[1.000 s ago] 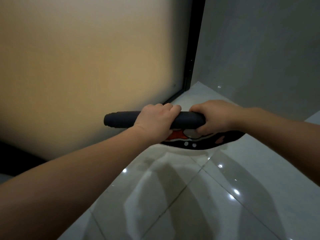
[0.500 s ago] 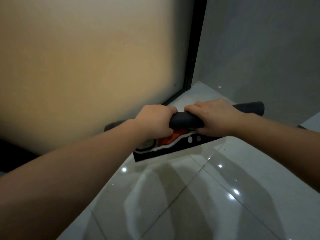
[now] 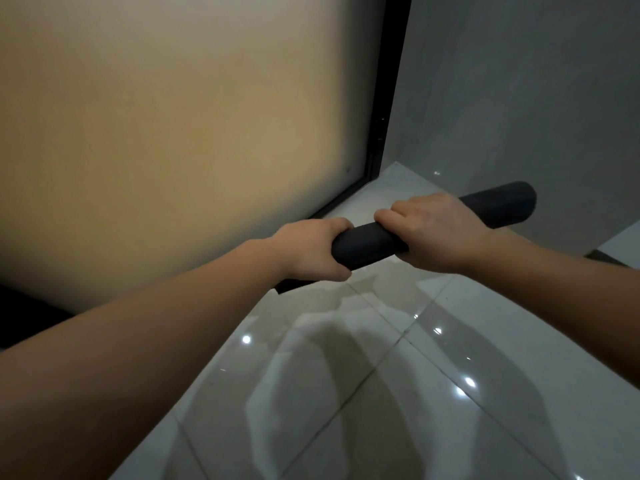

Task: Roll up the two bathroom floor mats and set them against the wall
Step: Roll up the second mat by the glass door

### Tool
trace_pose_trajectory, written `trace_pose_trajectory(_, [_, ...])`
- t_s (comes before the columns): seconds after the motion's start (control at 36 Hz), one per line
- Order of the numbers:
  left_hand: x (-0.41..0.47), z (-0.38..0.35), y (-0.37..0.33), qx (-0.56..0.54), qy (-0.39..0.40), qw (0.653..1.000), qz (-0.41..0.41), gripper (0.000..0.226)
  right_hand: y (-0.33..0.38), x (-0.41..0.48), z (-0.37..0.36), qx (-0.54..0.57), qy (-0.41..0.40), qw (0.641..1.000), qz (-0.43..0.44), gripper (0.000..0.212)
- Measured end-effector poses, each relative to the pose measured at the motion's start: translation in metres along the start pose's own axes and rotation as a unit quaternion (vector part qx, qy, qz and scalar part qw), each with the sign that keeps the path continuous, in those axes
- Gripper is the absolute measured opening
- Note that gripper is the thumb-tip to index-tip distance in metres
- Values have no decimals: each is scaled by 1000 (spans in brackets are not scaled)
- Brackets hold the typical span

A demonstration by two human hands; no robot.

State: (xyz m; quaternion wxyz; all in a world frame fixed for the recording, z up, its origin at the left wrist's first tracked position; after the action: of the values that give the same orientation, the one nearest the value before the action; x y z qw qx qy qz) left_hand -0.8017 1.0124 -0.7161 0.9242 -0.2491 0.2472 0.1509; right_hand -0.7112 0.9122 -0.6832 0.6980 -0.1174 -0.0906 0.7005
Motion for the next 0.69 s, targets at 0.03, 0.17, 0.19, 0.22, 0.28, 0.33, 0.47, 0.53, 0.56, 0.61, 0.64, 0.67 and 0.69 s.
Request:
trace_pose_trajectory(0.03, [0, 0, 1, -4, 1, 1000, -3, 49, 1, 0, -1, 1, -2, 1000, 0, 32])
trace_pose_trajectory(0.17, [0, 1, 4, 85, -78, 993, -4, 38, -1, 6, -11, 83, 138, 987, -13, 48])
trace_pose_trajectory(0.19, [0, 1, 4, 124, -111, 986, -7, 36, -3, 7, -16, 113, 197, 974, -17, 50])
trace_pose_trajectory(0.22, [-1, 0, 6, 155, -141, 978, -11, 34, -6, 7, -21, 144, 254, 956, -22, 52])
trace_pose_trajectory(0.28, [-3, -2, 10, 177, -178, 968, -18, 35, -15, 3, -27, 208, 316, 925, -39, 52])
trace_pose_trajectory(0.33, [-6, -3, 14, 166, -198, 966, -15, 38, -24, 1, -30, 262, 332, 904, -57, 48])
trace_pose_trajectory(0.47, [-2, -8, 16, 109, -169, 980, 2, 50, -28, -1, -15, 190, 280, 938, -71, 32])
trace_pose_trajectory(0.53, [1, -11, 14, 44, -120, 992, 4, 60, -22, 1, 3, 83, 199, 976, -38, 26])
trace_pose_trajectory(0.56, [3, -12, 11, -1, -98, 995, -2, 63, -18, 2, 12, 42, 168, 985, -21, 25])
trace_pose_trajectory(0.61, [6, -13, 5, -95, -78, 992, -22, 60, -10, 5, 28, -15, 138, 990, 3, 25])
trace_pose_trajectory(0.64, [8, -13, 2, -134, -80, 987, -34, 54, -7, 7, 35, -37, 137, 990, 11, 25])
trace_pose_trajectory(0.67, [10, -14, 1, -164, -86, 982, -42, 49, -4, 9, 40, -55, 143, 988, 17, 25])
trace_pose_trajectory(0.69, [12, -14, 0, -191, -94, 976, -47, 46, -2, 10, 45, -67, 151, 986, 18, 26])
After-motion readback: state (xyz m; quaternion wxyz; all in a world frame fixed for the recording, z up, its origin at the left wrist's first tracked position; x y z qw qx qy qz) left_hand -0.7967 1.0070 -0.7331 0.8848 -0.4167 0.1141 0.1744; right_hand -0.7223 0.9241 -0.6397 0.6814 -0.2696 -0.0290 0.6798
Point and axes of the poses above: each hand's wrist, its own x-axis towards the middle knuckle, its own z-axis out of the back of the hand, y = z × x, the point moved 7 cm from there along x, towards the middle knuckle, and after that the axes turned 15 degrees about y, right-handed, at the moved point
